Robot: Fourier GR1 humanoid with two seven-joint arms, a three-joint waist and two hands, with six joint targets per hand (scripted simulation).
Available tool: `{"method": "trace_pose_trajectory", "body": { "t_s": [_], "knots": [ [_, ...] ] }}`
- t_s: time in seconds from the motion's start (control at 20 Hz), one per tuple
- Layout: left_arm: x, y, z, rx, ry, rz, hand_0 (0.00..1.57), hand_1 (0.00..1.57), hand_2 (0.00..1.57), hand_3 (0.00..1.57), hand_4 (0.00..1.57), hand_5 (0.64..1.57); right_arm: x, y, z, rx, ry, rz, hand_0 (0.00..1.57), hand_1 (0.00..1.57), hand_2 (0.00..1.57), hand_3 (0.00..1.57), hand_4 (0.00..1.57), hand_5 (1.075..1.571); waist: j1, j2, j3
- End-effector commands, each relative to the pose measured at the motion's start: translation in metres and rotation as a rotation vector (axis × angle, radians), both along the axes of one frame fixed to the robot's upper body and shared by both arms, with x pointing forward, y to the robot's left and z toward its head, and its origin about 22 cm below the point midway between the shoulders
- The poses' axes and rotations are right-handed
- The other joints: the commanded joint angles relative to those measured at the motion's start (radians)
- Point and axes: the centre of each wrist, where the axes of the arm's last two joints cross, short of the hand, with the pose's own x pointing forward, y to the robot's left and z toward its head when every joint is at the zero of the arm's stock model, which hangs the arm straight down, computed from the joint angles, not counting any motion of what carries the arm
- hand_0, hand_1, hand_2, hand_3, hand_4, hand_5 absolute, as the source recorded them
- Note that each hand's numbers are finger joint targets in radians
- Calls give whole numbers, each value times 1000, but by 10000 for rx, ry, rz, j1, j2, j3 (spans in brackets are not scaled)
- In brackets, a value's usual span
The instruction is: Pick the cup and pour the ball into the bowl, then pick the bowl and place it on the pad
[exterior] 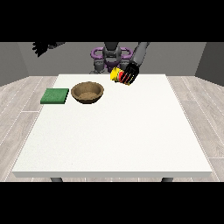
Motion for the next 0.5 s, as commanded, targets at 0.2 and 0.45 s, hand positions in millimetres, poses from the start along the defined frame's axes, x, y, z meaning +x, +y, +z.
{"method": "trace_pose_trajectory", "body": {
  "t_s": [0.2,0.45],
  "knots": [
    [20,-45,16,3931,619,39,1221,1221,1571,1456,1140,1568,-12,-7,-28,-1,1044,-551,0,0,0,0,640,1566,648,-906,-10],
    [20,-92,36,4875,1044,-143,788,788,1571,1242,1081,1567,-9,-13,-34,-53,1244,-968,0,0,0,0,643,1565,976,-966,-31]
  ]
}}
